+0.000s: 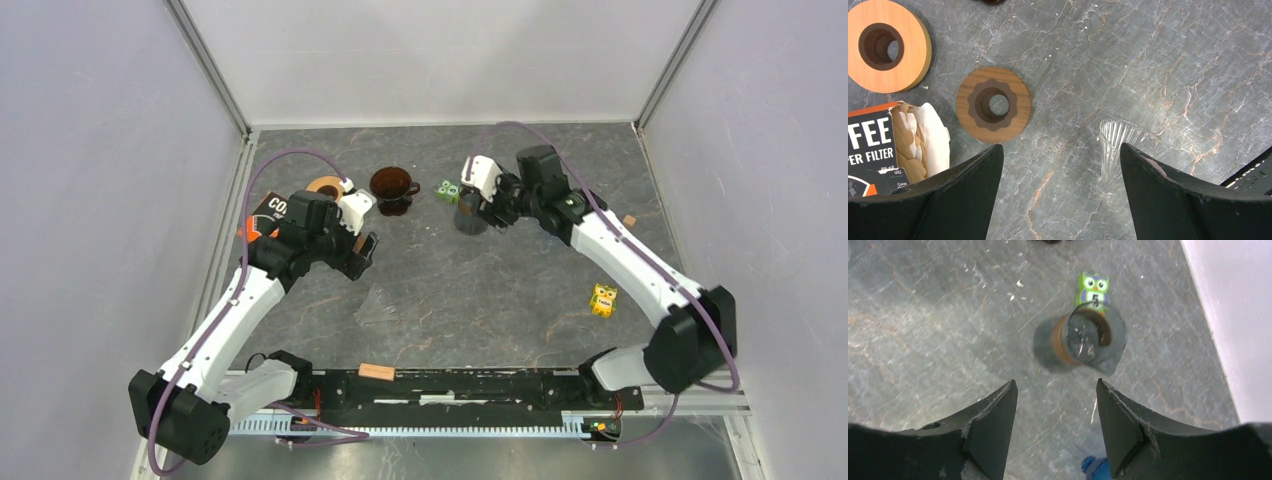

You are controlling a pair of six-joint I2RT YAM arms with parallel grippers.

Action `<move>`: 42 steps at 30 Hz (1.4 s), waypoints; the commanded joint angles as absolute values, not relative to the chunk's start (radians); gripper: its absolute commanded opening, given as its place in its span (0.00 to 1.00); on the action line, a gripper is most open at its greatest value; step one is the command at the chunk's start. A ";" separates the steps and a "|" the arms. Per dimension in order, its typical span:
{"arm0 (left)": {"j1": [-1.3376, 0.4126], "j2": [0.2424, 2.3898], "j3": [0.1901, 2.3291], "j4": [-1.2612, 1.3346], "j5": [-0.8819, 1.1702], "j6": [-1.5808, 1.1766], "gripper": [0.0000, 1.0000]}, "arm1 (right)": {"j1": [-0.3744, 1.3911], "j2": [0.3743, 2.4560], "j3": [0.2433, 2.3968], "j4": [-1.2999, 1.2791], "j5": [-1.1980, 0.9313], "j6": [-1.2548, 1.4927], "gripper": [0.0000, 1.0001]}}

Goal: Place the coffee filter in the dripper
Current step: Pick up the coffee server from the center of the board.

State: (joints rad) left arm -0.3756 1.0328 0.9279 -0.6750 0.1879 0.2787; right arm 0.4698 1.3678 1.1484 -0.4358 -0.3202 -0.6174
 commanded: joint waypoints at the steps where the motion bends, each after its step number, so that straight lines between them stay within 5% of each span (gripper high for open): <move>1: -0.380 0.994 0.915 -0.654 0.171 0.262 0.93 | 0.488 1.484 1.293 -0.480 -0.323 -0.650 0.65; 32: -0.380 0.926 0.856 -0.586 0.156 0.259 0.94 | 0.521 1.850 1.589 -0.646 -0.233 -0.690 0.47; 42: -0.379 0.933 0.882 -0.583 0.158 0.224 0.96 | 0.523 1.822 1.573 -0.763 -0.272 -0.715 0.10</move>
State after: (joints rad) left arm -0.3756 0.9394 0.8570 -0.6254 0.1589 0.2768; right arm 0.5190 1.8656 1.5616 -0.6952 -0.2481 -0.7010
